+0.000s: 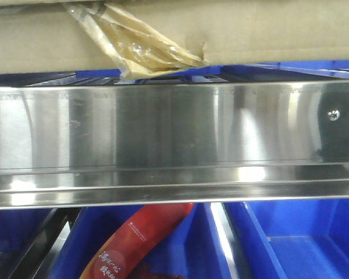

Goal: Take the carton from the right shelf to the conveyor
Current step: 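Lift the carton with both grippers and pull it off the shelf, then hold the carton with both grippers while the base turns away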

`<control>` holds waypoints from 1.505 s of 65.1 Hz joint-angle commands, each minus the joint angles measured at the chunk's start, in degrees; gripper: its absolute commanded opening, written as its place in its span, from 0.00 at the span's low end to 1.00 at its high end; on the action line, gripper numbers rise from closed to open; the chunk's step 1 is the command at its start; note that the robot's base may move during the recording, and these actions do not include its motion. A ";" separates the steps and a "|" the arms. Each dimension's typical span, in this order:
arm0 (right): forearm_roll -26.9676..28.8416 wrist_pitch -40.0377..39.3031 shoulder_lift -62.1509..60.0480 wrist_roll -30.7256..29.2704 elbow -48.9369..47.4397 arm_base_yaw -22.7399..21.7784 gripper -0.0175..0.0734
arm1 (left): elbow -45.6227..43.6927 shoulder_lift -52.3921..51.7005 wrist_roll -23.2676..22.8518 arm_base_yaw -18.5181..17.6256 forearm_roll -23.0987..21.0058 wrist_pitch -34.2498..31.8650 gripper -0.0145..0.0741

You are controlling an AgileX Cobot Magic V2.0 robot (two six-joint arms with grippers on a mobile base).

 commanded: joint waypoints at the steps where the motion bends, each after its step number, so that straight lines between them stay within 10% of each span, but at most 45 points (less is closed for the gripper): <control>1: 0.17 -2.07 -0.79 -1.19 0.02 -0.02 0.12 | -0.28 -0.92 0.42 -0.52 -0.45 -2.08 0.14; 98: 0.28 -11.12 -0.79 -1.19 0.02 -0.02 0.12 | -0.28 -0.83 0.42 -0.52 -0.64 -3.83 0.14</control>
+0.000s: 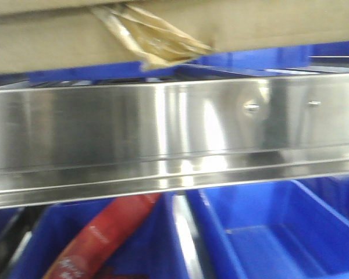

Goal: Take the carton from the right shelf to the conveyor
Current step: 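Hold the carton with both grippers while the base turns away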

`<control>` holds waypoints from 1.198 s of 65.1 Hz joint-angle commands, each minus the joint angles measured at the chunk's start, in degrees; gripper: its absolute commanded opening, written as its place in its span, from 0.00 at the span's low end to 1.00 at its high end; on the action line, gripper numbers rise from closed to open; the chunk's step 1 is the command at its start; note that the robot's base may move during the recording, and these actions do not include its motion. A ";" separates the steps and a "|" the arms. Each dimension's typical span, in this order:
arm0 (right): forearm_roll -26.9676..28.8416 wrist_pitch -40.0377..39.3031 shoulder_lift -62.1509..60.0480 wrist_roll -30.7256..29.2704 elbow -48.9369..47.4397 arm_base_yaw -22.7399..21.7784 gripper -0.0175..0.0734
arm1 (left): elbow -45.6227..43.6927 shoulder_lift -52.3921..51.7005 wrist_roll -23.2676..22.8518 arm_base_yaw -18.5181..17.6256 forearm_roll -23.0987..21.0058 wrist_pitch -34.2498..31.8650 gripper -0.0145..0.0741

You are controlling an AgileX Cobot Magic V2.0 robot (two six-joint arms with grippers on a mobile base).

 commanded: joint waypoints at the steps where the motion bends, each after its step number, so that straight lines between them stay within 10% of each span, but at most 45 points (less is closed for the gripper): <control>1: 0.74 -3.60 -0.66 -1.07 -0.32 0.01 0.12 | -0.28 -0.59 0.42 -0.52 -2.36 -2.49 0.14; 78: 0.74 -3.60 -0.66 -1.07 -0.32 0.01 0.12 | -0.28 -0.46 0.42 -0.42 -0.86 -2.85 0.14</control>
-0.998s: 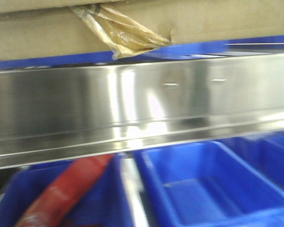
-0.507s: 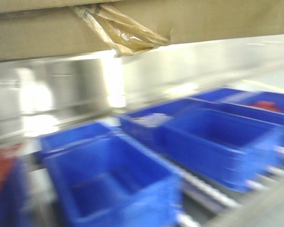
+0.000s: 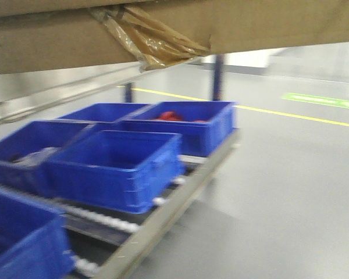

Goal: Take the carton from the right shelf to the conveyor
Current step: 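Hold the carton with both grippers while the base turns away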

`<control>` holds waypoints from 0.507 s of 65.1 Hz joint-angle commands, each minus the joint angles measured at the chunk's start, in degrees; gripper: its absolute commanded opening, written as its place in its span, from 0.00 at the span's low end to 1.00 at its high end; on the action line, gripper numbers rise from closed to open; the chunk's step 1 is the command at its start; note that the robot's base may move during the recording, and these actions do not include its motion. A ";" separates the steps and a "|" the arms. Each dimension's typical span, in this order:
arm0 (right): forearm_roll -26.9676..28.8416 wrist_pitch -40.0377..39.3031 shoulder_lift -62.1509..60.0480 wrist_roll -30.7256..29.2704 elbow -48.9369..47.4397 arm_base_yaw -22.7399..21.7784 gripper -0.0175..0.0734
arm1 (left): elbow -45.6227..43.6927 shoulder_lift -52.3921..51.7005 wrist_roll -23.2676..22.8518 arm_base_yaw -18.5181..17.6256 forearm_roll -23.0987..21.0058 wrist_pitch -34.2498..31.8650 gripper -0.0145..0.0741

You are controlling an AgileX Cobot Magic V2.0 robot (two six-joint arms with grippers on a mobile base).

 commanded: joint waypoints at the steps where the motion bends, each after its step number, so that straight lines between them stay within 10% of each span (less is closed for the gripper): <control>1: 0.61 -3.16 -0.77 -0.97 -0.32 0.01 0.12 | -0.28 -0.57 0.42 -0.42 -1.45 -2.31 0.14; 33: 0.61 -3.16 -0.77 -0.97 -0.32 0.01 0.12 | -0.28 -0.57 0.42 -0.42 -0.40 -2.31 0.14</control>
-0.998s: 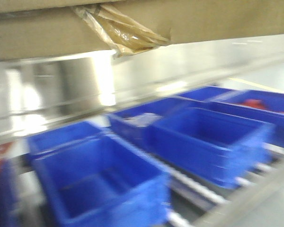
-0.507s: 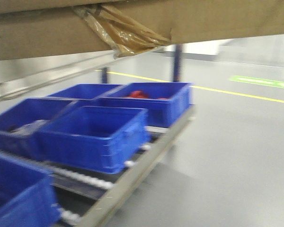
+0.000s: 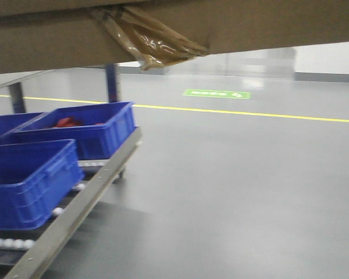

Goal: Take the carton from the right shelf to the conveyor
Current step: 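Hold the carton with both grippers while the base turns away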

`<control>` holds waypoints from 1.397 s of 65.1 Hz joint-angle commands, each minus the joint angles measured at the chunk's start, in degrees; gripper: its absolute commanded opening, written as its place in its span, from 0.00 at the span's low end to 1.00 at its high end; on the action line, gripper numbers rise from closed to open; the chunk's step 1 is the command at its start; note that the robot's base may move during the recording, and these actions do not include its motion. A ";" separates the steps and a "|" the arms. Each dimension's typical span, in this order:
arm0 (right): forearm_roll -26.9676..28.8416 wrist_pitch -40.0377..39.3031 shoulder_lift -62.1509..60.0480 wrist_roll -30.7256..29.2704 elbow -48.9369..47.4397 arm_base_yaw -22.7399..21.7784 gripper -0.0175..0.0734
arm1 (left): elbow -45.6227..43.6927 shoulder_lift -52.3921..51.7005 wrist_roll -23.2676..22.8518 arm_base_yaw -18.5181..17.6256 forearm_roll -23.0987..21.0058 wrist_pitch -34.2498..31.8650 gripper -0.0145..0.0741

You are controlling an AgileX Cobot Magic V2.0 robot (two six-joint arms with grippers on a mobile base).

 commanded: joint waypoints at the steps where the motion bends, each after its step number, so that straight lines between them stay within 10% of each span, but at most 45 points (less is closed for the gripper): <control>1: 0.61 -3.16 -0.77 -0.97 -0.32 0.01 0.12 | -0.28 -0.57 0.42 -0.42 -0.68 -2.31 0.14; 91: 0.61 -3.16 -0.77 -0.97 -0.32 0.01 0.12 | -0.28 -0.57 0.42 -0.42 0.62 -2.31 0.14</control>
